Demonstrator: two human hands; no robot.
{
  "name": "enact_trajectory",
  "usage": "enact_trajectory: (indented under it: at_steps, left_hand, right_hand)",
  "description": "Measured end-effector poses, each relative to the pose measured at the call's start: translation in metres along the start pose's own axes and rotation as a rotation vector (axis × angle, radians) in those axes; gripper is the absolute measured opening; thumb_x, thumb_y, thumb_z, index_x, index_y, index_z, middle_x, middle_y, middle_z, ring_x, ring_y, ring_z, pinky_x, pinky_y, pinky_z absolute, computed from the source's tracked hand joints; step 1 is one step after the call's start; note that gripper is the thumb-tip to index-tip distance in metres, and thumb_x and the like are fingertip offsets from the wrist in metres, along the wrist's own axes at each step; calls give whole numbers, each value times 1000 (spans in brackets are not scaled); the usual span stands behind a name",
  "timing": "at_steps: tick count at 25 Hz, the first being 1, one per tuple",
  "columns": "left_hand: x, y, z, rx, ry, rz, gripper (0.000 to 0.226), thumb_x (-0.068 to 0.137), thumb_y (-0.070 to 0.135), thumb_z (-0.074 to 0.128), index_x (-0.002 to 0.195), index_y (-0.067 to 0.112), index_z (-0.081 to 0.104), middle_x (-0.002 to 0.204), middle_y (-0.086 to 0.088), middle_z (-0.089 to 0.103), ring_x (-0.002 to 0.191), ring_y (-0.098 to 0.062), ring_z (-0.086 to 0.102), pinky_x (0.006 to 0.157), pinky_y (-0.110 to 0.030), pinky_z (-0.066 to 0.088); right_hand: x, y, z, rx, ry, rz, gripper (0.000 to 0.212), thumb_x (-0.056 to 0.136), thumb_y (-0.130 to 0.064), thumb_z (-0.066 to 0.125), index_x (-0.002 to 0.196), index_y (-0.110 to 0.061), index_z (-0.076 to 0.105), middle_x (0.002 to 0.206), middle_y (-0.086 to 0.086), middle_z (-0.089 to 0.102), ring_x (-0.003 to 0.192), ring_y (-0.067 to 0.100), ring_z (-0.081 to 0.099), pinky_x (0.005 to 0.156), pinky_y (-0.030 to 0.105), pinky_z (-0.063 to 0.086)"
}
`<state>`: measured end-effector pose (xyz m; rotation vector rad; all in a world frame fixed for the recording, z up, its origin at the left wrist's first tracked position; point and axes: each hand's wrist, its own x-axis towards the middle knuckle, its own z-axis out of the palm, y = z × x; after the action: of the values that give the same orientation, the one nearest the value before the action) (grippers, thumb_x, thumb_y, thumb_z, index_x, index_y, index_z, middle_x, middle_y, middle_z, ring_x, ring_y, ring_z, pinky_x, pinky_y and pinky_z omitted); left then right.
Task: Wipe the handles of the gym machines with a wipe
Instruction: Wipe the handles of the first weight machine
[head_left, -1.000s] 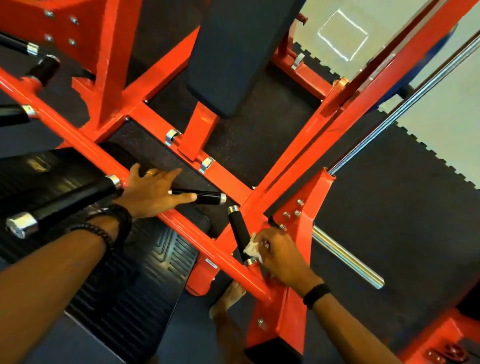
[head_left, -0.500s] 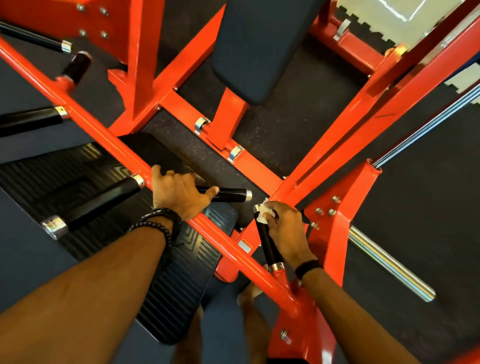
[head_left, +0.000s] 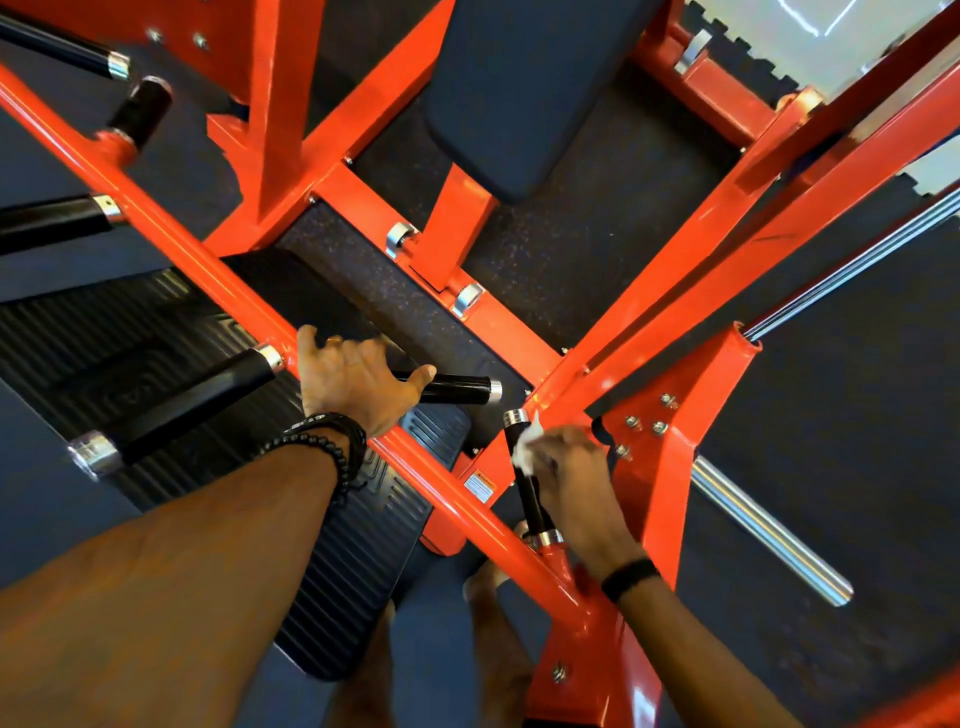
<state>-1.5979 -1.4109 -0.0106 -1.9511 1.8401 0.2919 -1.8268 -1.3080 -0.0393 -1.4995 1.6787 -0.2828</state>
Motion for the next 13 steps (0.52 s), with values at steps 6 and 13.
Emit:
enact_trajectory:
  at_steps: [6, 13]
  left_hand:
    - [1, -1, 4, 19, -8, -6, 69, 85, 82, 31, 99, 26, 69, 84, -4, 69, 95, -25, 64, 109, -43, 25]
    - [4, -2, 6, 63, -54, -4, 75, 82, 85, 21, 85, 25, 66, 69, -1, 53, 87, -23, 62, 109, -47, 25]
  right_hand:
    - [-2, -1, -2, -226, -22, -118, 17, 82, 4, 65, 86, -11, 72, 88, 6, 68, 85, 25, 62, 74, 33, 50]
    - [-14, -9, -4, -68, -103, 23, 13, 91, 1, 59, 96, -2, 71, 101, 14, 65, 89, 12, 63, 69, 1, 33]
